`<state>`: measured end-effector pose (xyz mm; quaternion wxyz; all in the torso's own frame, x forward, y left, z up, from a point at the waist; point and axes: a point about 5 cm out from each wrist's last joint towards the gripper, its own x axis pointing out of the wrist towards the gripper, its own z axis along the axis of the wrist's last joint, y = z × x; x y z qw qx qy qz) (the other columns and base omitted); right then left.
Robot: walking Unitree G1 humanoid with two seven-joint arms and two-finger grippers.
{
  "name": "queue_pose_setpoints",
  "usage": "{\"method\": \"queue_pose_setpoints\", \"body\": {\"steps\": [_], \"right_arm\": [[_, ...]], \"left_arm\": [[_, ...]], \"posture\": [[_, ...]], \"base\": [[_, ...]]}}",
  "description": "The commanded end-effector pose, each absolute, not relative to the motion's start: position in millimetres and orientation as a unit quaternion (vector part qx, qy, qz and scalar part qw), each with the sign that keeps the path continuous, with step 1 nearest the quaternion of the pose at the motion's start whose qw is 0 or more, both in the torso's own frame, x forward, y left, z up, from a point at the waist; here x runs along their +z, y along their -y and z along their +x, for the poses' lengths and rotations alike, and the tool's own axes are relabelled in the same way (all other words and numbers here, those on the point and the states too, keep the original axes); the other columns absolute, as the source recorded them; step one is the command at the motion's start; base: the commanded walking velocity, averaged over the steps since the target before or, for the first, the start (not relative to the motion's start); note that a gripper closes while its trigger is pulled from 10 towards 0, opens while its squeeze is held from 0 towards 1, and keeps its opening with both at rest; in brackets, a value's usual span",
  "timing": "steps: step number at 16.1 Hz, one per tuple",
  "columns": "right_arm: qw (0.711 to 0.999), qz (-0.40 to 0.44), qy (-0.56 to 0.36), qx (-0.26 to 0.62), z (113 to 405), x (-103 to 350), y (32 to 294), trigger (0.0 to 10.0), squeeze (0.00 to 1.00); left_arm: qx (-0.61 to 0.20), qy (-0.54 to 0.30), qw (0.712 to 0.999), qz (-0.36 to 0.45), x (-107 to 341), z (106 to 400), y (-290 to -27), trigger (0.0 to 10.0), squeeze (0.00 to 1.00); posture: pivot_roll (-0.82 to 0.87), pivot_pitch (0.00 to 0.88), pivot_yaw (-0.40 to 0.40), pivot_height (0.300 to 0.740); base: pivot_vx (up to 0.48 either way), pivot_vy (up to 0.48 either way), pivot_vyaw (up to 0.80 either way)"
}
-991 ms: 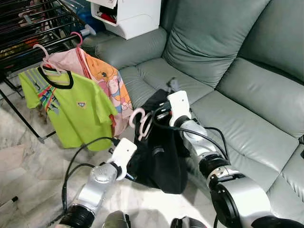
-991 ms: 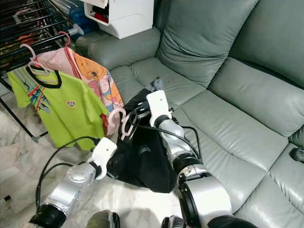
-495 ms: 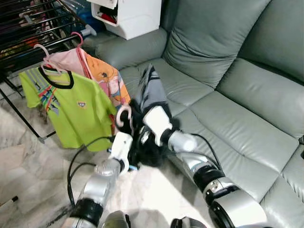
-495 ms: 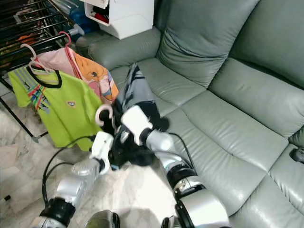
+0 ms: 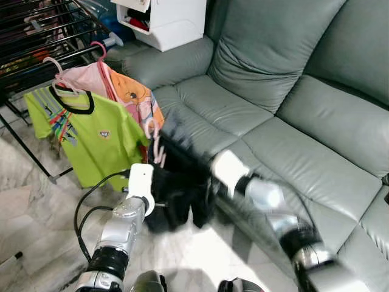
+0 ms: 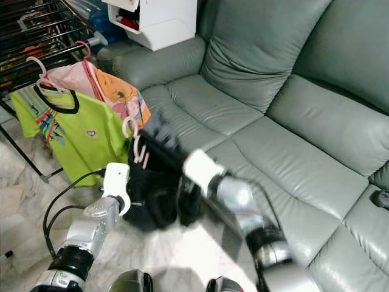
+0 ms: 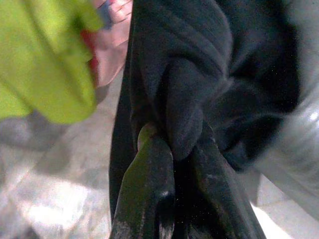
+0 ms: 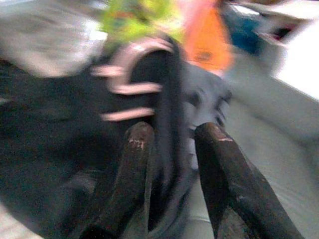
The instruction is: Hang hanger
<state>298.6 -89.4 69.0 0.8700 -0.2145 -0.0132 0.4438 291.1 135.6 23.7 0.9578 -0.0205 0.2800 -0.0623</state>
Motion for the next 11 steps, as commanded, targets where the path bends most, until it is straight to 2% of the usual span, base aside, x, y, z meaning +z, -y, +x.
{"method": "queue_pose_setpoints", "body": {"steps": [1,2,4,7,8,9,11], "right_arm": [[0.856,-0.203,0.036,0.474,294.2,77.4,78.5,10.0,1.00],[0.854,-0.192,0.040,0.482,288.9,78.7,77.8,10.0,1.00],[0.876,-0.191,0.059,0.438,287.3,84.6,88.1,10.0,1.00],[0.934,-0.166,0.059,0.309,285.0,83.2,127.2,10.0,1.00],[0.957,-0.151,0.053,0.241,284.6,81.6,142.0,10.0,1.00],[0.960,-0.150,0.053,0.230,283.8,81.5,144.1,10.0,1.00],[0.982,-0.119,0.034,0.139,278.5,72.5,160.5,10.0,1.00]], "left_arm": [[-0.048,-0.250,0.967,-0.022,37.9,302.9,-137.9,0.0,0.00],[-0.039,-0.249,0.968,-0.016,38.1,304.0,-140.2,0.0,0.00],[-0.009,-0.245,0.970,0.003,36.7,305.4,-152.4,0.0,0.00],[0.021,-0.221,0.975,0.027,36.2,302.4,-171.8,0.0,0.00],[0.027,-0.202,0.978,0.044,36.9,298.9,-177.8,0.0,0.00],[0.028,-0.199,0.979,0.048,36.7,298.2,-179.0,0.0,0.00],[0.036,-0.181,0.981,0.061,35.3,291.0,-186.9,0.0,0.00]], "posture": [[-0.04,0.000,0.044,0.740],[-0.04,0.000,0.048,0.740],[-0.05,0.000,0.055,0.740],[-0.05,0.000,0.048,0.740],[-0.05,0.000,0.047,0.740],[-0.05,0.000,0.045,0.740],[-0.06,0.000,0.049,0.740]], "base": [[0.000,0.000,0.00],[0.000,0.000,0.00],[0.000,0.000,0.00],[0.000,0.000,0.00],[0.000,0.000,0.00],[0.000,0.000,0.00],[0.000,0.000,0.00]]}}
